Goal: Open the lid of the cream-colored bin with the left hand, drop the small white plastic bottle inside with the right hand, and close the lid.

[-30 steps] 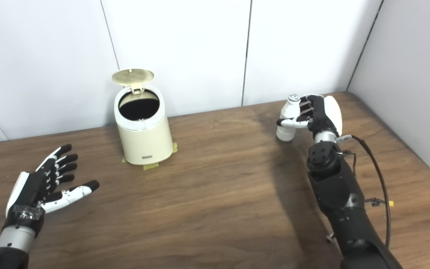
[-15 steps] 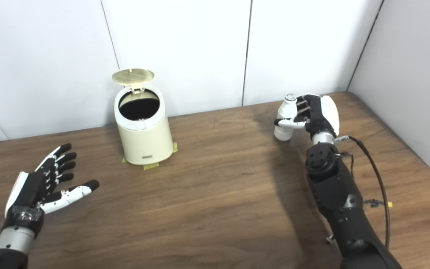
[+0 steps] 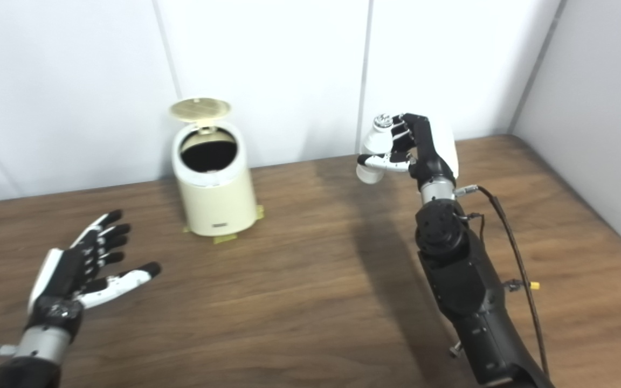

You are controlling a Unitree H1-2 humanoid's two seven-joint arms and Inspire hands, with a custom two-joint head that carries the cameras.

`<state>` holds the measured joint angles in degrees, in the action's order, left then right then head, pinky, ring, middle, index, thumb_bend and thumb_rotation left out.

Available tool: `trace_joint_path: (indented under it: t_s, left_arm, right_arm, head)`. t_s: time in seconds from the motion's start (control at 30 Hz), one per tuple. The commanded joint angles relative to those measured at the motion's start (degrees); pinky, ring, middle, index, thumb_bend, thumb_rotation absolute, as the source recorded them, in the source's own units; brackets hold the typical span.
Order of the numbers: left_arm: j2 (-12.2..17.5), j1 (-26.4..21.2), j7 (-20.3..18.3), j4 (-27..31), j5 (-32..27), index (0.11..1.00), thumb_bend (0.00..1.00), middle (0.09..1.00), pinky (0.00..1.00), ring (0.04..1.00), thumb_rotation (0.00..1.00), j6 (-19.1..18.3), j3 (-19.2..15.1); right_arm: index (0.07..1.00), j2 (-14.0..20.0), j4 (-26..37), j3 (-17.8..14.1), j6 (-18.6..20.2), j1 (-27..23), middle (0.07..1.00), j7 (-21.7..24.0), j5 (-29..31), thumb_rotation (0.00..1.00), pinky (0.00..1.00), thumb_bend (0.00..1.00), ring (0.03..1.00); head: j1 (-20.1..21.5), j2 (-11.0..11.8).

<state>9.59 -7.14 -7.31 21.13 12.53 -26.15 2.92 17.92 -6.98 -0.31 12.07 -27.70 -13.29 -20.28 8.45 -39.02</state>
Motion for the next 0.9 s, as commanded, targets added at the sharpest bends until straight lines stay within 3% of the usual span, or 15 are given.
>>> trace_joint_path:
  t_s: [0.0, 0.3, 0.5, 0.63, 0.77, 0.87]
  left_arm:
    - [-0.1, -1.0, 0.9, 2.2, 0.9, 0.944, 0.83, 0.871, 0.83, 0.861, 0.17, 0.2, 0.0]
    - [-1.5, -0.2, 1.3, 2.0, 1.3, 0.959, 0.83, 0.877, 0.84, 0.871, 0.19, 1.4, -0.1]
    - [-1.8, 0.0, 2.0, 2.1, 4.5, 0.949, 0.85, 0.858, 0.85, 0.86, 0.22, 0.8, 1.5]
    - [-3.3, 0.3, 2.1, 2.2, 3.7, 0.949, 0.84, 0.86, 0.83, 0.86, 0.2, 1.0, 1.3]
    - [-3.9, 0.5, 2.3, 2.3, 4.8, 0.952, 0.84, 0.861, 0.83, 0.865, 0.21, 1.6, 1.6]
    - [-4.1, 0.7, 2.5, 2.1, 4.9, 0.953, 0.84, 0.863, 0.85, 0.87, 0.21, 2.0, 1.6]
  right_arm:
    - [0.482, -0.1, 3.3, 0.4, -2.5, -4.0, 0.496, 0.2, -1.1, 0.0, 0.45, 0.52, 0.455]
    - [0.474, -5.2, 9.1, 4.6, 2.0, -8.3, 0.5, 4.2, -3.3, 0.0, 0.43, 0.52, 0.464]
    - [0.475, -8.2, 9.0, 6.4, 1.6, -10.4, 0.498, 5.6, -4.4, 0.0, 0.43, 0.52, 0.457]
    - [0.478, -9.8, 8.2, 7.6, 1.1, -11.9, 0.496, 6.2, -5.1, 0.0, 0.42, 0.52, 0.448]
    - [0.471, -10.8, 6.4, 8.3, -2.4, -13.0, 0.502, 6.2, -4.1, 0.0, 0.41, 0.52, 0.453]
    - [0.467, -11.7, 6.0, 8.7, -2.5, -14.1, 0.503, 6.0, -5.0, 0.0, 0.4, 0.52, 0.454]
  head:
    - [-0.4, 0.0]
    - [-2.6, 0.5]
    - [-4.7, 0.8]
    - [-5.8, 0.9]
    - [-6.8, 0.8]
    - [-7.2, 0.9]
